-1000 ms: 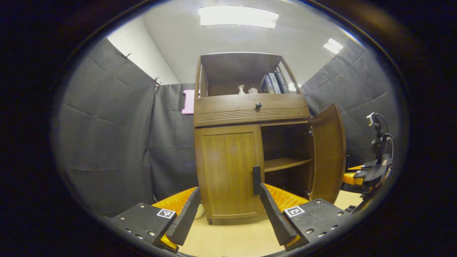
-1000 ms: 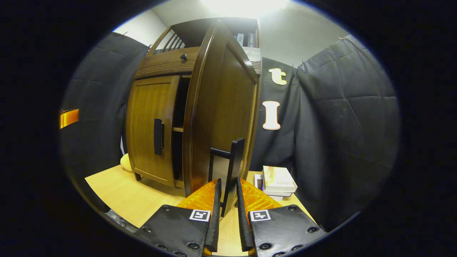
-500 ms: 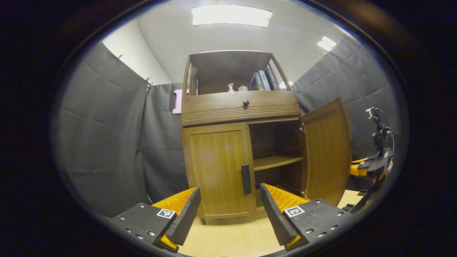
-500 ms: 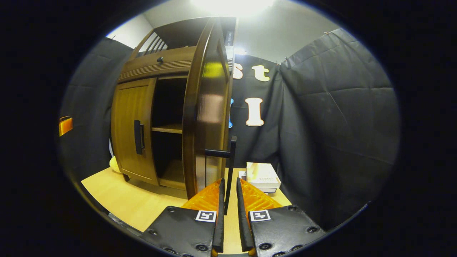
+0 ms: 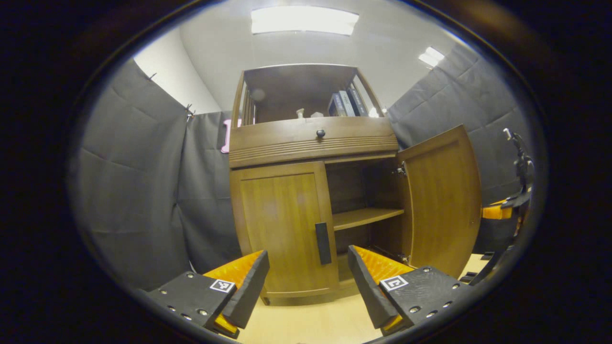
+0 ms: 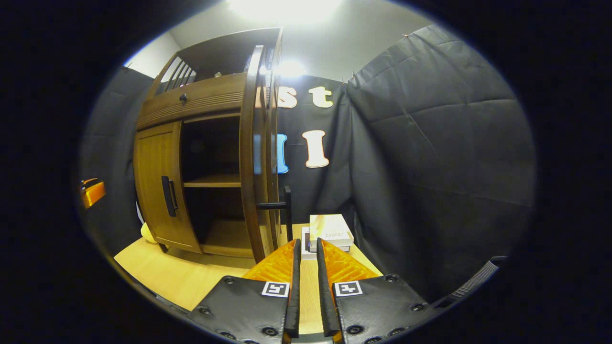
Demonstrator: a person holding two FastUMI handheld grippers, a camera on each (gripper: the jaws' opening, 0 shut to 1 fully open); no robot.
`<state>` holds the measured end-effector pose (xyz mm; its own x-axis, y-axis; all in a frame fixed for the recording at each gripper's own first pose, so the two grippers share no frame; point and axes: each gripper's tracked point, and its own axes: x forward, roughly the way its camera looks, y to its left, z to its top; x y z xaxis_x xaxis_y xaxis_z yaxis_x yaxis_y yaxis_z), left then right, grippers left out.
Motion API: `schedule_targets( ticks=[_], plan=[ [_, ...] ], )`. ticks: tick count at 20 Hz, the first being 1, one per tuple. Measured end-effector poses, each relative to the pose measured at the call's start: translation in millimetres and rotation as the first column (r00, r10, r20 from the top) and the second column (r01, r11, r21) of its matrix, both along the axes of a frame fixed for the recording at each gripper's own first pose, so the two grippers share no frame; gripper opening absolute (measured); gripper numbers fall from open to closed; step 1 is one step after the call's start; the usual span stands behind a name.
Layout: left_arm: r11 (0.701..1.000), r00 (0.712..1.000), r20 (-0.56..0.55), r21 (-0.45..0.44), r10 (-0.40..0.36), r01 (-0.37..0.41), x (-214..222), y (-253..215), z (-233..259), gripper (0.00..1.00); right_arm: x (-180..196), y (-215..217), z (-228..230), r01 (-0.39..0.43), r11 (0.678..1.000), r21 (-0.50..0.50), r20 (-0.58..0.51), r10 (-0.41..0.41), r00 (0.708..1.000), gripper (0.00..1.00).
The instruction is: Open the right door of the double-door shoe cabinet with the right hand, and open the left door with the left hand.
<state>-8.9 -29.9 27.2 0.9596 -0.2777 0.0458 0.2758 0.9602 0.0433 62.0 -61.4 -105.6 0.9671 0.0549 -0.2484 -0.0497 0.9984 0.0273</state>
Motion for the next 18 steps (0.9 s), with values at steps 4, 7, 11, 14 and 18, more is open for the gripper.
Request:
schedule_targets(
  ticks=[4, 7, 11, 14, 18],
  plan=[
    [1.000, 1.000, 0.003, -0.001, -0.019, 0.019, 3, -4, -1, 0.96, -30, -3, 23, 0.002, 1.000, 0.011, 0.036, -0.003, 0.999, 0.45],
    [1.000, 1.000, -0.005, -0.015, -0.021, 0.021, 5, -10, -1, 0.96, -51, -20, 33, 0.047, 0.998, -0.031, 0.076, -0.044, 0.996, 0.95],
    [0.999, 1.000, -0.004, -0.031, -0.011, 0.011, 9, -12, -1, 0.96, -75, -37, 31, 0.090, 0.995, -0.049, 0.058, -0.087, 0.995, 0.98],
    [0.999, 1.000, -0.001, -0.049, 0.010, -0.010, 13, -11, -1, 0.96, -88, -50, 24, 0.128, 0.991, -0.049, 0.035, -0.126, 0.991, 0.98],
    [0.997, 0.999, -0.034, -0.077, 0.030, -0.032, 20, -15, -4, 0.96, -97, -62, 16, 0.175, 0.984, -0.027, 0.009, -0.175, 0.985, 0.99]
  ],
)
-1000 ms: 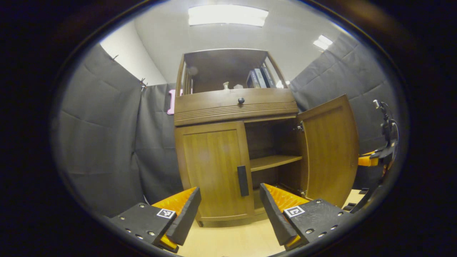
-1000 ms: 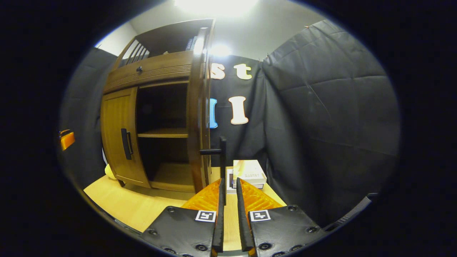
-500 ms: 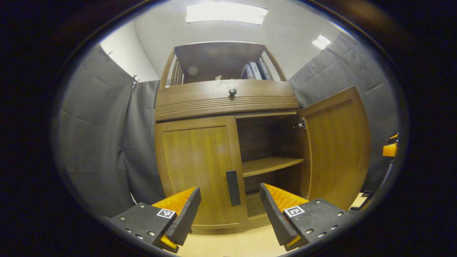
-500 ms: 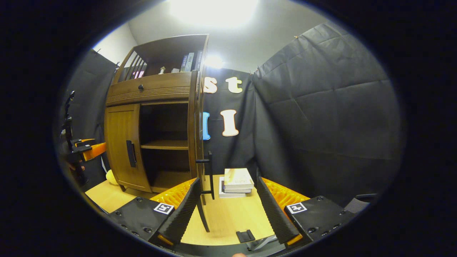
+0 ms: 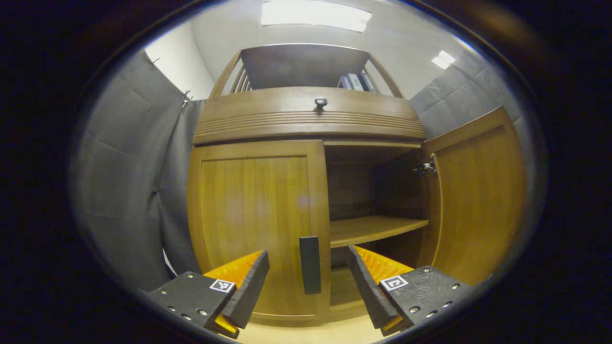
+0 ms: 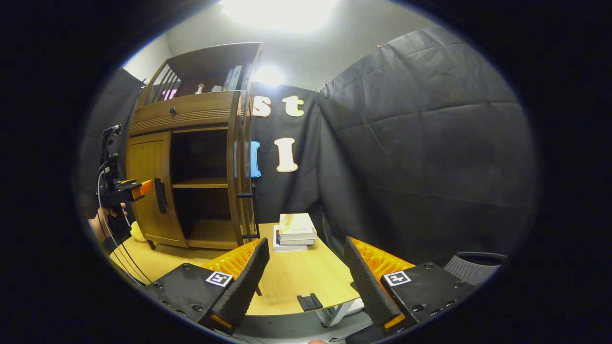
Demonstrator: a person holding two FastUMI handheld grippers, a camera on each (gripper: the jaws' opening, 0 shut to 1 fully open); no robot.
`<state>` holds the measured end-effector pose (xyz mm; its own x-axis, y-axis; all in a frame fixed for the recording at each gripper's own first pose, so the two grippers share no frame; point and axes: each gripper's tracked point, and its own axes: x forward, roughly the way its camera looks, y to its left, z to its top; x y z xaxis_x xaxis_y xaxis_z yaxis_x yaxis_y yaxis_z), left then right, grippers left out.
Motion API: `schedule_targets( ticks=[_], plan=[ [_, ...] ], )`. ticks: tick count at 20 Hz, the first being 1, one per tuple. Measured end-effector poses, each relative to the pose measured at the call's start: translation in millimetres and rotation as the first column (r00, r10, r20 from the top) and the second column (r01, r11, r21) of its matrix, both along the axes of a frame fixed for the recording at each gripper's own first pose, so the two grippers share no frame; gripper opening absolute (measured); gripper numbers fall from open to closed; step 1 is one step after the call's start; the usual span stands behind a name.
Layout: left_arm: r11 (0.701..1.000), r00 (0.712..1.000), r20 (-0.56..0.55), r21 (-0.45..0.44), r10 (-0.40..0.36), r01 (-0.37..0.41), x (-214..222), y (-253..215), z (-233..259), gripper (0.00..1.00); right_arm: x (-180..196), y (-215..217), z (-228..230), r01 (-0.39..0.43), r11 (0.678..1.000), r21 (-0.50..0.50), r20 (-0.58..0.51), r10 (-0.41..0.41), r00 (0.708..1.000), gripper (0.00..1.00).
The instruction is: Open the right door of the double-door shoe cabinet with the right hand, and open the left door with the left hand.
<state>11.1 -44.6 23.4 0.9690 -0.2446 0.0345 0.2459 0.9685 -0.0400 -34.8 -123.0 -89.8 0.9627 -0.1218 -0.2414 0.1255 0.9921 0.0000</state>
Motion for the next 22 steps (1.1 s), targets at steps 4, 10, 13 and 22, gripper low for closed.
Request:
schedule_targets(
  ticks=[4, 10, 13, 22],
  plan=[
    [1.000, 0.999, -0.037, 0.000, 0.020, -0.020, 2, 1, -6, 0.94, -6, -4, -5, 0.026, 1.000, -0.008, -0.012, -0.026, 1.000, 0.96],
    [1.000, 0.998, -0.070, 0.013, 0.001, 0.000, 4, -1, -16, 0.90, -11, 0, -5, 0.033, 0.999, -0.013, -0.024, -0.033, 0.999, 0.99],
    [0.999, 0.996, -0.089, 0.032, -0.007, 0.010, 11, -3, -23, 0.76, -10, 0, -2, 0.031, 0.999, -0.024, -0.015, -0.031, 0.999, 0.96],
    [1.000, 0.985, -0.175, 0.026, 0.000, 0.005, 20, -15, -39, 0.15, -13, 9, 2, 0.000, 1.000, -0.016, -0.006, 0.000, 1.000, 0.96]
  ],
)
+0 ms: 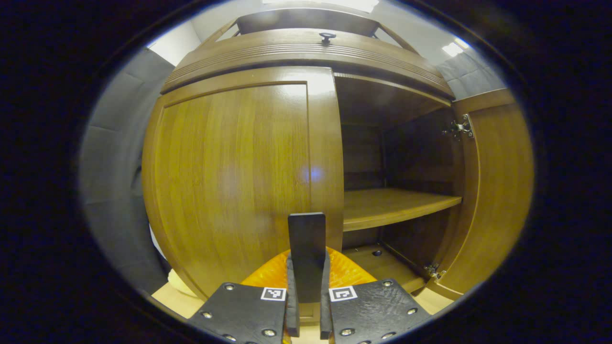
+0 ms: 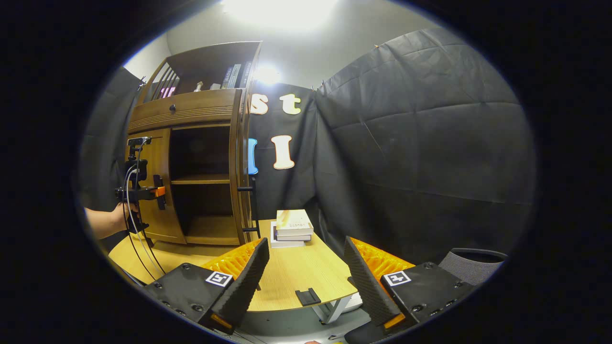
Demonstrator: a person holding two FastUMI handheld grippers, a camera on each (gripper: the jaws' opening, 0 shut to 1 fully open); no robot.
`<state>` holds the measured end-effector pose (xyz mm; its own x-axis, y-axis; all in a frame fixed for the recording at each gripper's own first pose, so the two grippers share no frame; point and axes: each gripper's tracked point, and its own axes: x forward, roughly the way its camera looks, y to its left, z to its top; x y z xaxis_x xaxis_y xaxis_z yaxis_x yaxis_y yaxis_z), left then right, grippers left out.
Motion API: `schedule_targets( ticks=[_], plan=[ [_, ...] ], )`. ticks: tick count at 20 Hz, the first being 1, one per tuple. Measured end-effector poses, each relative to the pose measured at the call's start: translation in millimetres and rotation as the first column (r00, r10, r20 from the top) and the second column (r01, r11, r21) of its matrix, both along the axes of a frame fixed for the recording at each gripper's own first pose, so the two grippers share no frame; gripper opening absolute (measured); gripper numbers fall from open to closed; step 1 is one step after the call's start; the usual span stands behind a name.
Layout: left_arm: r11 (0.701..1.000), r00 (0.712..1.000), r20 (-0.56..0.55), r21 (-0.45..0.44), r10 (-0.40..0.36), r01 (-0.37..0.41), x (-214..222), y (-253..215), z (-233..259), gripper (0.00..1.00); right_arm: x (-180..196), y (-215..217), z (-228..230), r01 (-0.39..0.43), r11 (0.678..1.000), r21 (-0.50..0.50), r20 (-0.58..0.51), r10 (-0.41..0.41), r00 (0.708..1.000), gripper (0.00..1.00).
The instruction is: Open the right door of the double-door shoe cabinet with the right hand, and open the left door with the left hand.
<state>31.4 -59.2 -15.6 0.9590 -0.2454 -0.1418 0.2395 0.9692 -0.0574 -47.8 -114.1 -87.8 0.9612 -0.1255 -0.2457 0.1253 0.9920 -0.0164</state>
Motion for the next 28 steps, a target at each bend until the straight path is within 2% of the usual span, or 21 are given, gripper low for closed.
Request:
schedule_targets(
  ticks=[1, 4, 9, 10, 13, 15, 17, 18, 19, 22, 24, 28],
  plan=[
    [1.000, 1.000, -0.002, 0.003, 0.003, -0.003, -5, 2, 1, 0.18, 1, 0, 1, -0.005, 1.000, 0.002, 0.005, 0.005, 1.000, 0.99],
    [1.000, 1.000, 0.005, -0.002, 0.008, -0.008, -27, 12, 4, 0.20, 4, 4, 3, -0.020, 1.000, 0.012, 0.017, 0.020, 1.000, 0.96],
    [1.000, 1.000, 0.009, -0.010, 0.006, -0.006, -69, 37, 9, 0.20, 16, 23, 2, -0.078, 0.997, 0.027, 0.026, 0.077, 0.997, 0.96],
    [1.000, 1.000, 0.005, -0.013, 0.010, -0.010, -76, 43, 9, 0.20, 19, 29, 2, -0.094, 0.995, 0.029, 0.027, 0.094, 0.995, 0.99],
    [0.999, 1.000, -0.001, -0.024, 0.022, -0.022, -98, 61, 12, 0.18, 29, 46, 3, -0.143, 0.989, 0.033, 0.030, 0.142, 0.989, 0.96],
    [0.999, 0.999, -0.003, -0.024, 0.036, -0.036, -111, 73, 13, 0.20, 34, 59, 6, -0.176, 0.984, 0.041, 0.039, 0.175, 0.984, 0.99],
    [0.998, 0.999, -0.001, -0.019, 0.052, -0.052, -126, 87, 13, 0.20, 39, 70, 7, -0.205, 0.978, 0.042, 0.045, 0.203, 0.978, 0.96],
    [0.998, 0.998, -0.001, -0.020, 0.060, -0.060, -133, 96, 13, 0.20, 41, 76, 9, -0.219, 0.975, 0.044, 0.047, 0.217, 0.975, 0.99],
    [0.998, 0.998, -0.001, -0.021, 0.066, -0.066, -138, 106, 16, 0.18, 42, 83, 9, -0.233, 0.972, 0.043, 0.048, 0.231, 0.972, 0.96],
    [0.995, 0.996, 0.000, -0.016, 0.094, -0.094, -156, 129, 16, 0.14, 47, 101, 8, -0.270, 0.962, 0.046, 0.047, 0.268, 0.962, 0.99],
    [0.994, 0.994, 0.002, -0.012, 0.111, -0.111, -163, 146, 16, 0.17, 49, 113, 8, -0.290, 0.956, 0.053, 0.046, 0.288, 0.957, 0.96],
    [0.990, 0.990, 0.004, -0.001, 0.142, -0.142, -173, 171, 16, 0.19, 50, 133, 6, -0.332, 0.941, 0.060, 0.052, 0.329, 0.943, 0.99]
  ],
)
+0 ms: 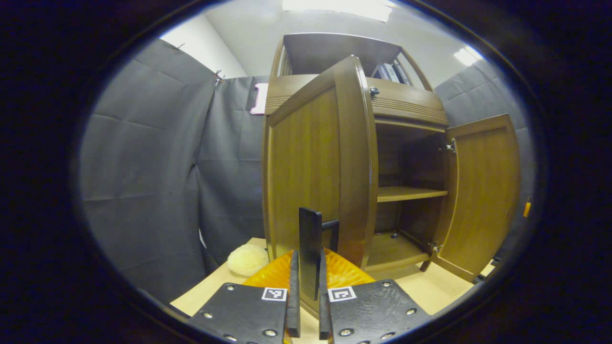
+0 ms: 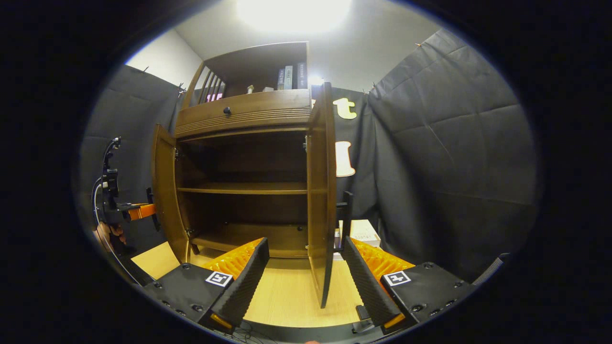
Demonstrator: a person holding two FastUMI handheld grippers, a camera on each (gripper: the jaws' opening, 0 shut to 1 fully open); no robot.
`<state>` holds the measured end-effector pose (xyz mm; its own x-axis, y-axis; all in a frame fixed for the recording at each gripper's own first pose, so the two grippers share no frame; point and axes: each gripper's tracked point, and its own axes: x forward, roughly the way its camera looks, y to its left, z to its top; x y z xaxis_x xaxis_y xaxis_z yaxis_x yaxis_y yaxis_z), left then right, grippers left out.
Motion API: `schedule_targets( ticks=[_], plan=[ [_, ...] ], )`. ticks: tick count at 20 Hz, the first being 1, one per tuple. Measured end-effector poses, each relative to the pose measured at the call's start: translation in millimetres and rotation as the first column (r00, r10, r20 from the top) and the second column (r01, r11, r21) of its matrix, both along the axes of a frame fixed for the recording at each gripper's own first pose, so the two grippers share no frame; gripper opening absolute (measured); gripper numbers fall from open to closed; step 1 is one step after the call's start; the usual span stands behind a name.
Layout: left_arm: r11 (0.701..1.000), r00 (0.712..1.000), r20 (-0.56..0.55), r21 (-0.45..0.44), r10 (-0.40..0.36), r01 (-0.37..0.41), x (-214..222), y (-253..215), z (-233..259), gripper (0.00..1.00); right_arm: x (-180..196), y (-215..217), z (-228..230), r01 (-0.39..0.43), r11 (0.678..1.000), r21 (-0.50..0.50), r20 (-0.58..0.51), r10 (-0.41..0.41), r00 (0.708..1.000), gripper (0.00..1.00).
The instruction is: Open the right door of the double-door shoe cabinet with the right hand, and open the left door with the left hand.
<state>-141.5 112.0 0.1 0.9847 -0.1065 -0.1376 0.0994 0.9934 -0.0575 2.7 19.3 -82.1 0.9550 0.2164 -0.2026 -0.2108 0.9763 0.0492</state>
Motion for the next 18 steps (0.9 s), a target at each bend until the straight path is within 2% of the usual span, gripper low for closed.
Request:
schedule_targets(
  ticks=[8, 9, 11, 12, 13, 14, 15, 17, 18],
  plan=[
    [1.000, 1.000, -0.008, 0.003, 0.026, -0.026, -16, 48, -6, 0.19, 5, 41, -2, -0.065, 0.998, -0.001, 0.005, 0.065, 0.998, 0.96],
    [1.000, 1.000, -0.009, 0.004, 0.029, -0.029, -18, 54, -6, 0.19, 6, 45, -1, -0.067, 0.998, -0.002, 0.006, 0.067, 0.998, 0.99],
    [0.998, 0.999, -0.006, 0.022, 0.054, -0.054, -25, 73, -8, 0.19, 7, 53, 2, -0.069, 0.998, -0.003, 0.012, 0.069, 0.998, 0.96],
    [0.998, 0.998, -0.010, 0.016, 0.055, -0.054, -23, 82, -10, 0.15, 8, 57, 2, -0.069, 0.998, -0.003, 0.013, 0.069, 0.998, 0.96],
    [0.999, 0.998, -0.015, 0.002, 0.054, -0.054, -23, 90, -11, 0.17, 9, 61, 2, -0.070, 0.998, 0.000, 0.013, 0.070, 0.997, 0.96],
    [0.999, 0.998, -0.018, -0.001, 0.053, -0.053, -24, 97, -13, 0.15, 10, 66, 2, -0.071, 0.997, 0.001, 0.011, 0.071, 0.997, 0.99],
    [0.998, 0.998, -0.016, 0.008, 0.059, -0.059, -26, 106, -15, 0.13, 10, 70, 0, -0.070, 0.998, 0.000, 0.009, 0.070, 0.998, 0.96],
    [0.997, 0.997, -0.012, 0.026, 0.074, -0.074, -29, 127, -17, 0.17, 10, 79, -1, -0.066, 0.998, -0.002, 0.005, 0.067, 0.998, 0.99],
    [0.997, 0.997, -0.017, 0.025, 0.079, -0.078, -31, 135, -18, 0.17, 12, 84, -2, -0.063, 0.998, -0.002, 0.003, 0.063, 0.998, 0.96]
  ],
)
